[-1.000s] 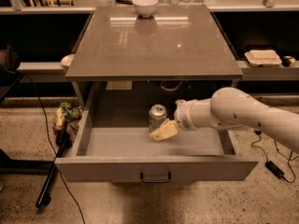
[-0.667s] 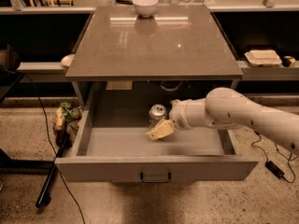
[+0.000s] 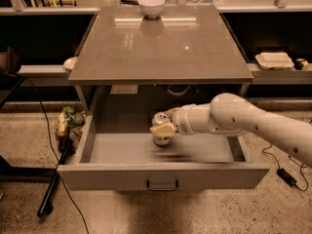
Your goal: Pick 7up can from top drawer and place on counter
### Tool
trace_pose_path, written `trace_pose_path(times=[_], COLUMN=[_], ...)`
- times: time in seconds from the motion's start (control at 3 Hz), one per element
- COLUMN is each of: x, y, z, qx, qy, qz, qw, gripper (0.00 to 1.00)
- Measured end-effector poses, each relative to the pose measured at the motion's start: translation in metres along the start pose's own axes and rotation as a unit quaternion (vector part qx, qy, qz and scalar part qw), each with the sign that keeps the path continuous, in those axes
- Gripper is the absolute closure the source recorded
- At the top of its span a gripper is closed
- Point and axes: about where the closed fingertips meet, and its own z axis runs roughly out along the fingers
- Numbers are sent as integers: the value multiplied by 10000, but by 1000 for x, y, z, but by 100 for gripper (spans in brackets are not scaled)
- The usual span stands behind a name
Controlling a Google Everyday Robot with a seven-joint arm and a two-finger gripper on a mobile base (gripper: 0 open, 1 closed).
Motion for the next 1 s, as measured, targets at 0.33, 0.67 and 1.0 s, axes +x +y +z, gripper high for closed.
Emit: trace_pose_path(times=[0.33,0.67,1.0], x=[-6,-16,-27], y=[0,-1,-19], z=[1,-24,-84], qx=[-17,116,393], qy=[-224,-495,-682], qz=[23,-45,-186], qw=[9997,9987,9967], gripper=[65,88,100])
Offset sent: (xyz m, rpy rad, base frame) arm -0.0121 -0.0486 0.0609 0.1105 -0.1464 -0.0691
